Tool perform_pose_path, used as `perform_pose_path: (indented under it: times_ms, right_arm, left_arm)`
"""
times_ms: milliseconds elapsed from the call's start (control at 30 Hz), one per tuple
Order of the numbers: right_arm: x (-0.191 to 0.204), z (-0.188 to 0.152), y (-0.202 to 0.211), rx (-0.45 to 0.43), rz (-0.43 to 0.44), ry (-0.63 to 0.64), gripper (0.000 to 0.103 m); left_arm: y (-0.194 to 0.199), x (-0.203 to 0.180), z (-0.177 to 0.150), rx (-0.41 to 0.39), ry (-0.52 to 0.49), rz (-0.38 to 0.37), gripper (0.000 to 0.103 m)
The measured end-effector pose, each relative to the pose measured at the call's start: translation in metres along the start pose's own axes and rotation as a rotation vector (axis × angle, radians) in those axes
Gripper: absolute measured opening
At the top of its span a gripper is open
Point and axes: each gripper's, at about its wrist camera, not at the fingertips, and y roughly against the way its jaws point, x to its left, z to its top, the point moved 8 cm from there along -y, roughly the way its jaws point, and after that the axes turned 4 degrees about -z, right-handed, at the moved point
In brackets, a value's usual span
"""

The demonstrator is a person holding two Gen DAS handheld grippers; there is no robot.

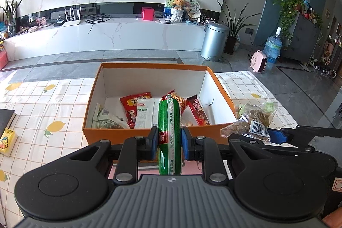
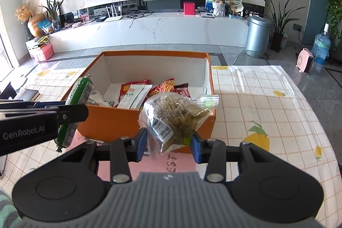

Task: Organize snacks
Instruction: 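Lift both held snacks over the orange box and lower them inside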

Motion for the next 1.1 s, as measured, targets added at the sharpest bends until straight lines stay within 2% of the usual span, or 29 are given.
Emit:
perform_pose_path:
  times_ms: [267,533,667,1100]
  right_arm:
    - [0.005,0.04,-0.023,-0.016,0.016,0.036,0.04]
    - [0.003,0.069,-0.06,0.013,0.027,0.044,0.04]
    - [0.006,0.074,-0.086,0.065,0.035,0.054,0.04]
    - [0.022,0.058,-0.168,0.268,0.06,0.146,0.04]
  left_arm:
    - [-0.018,0.008,0.029,-0.019,-0.02,0.004,0.024]
    - [-0.042,0.018,0.048,-0.005,-0.033,0.018,0.024]
    - [-0.062,0.024,0.048,0.035,-0.014,-0.004,0.024]
    - [-0.133,0.049,0.02,0.24,-0.05,0.038,0.024]
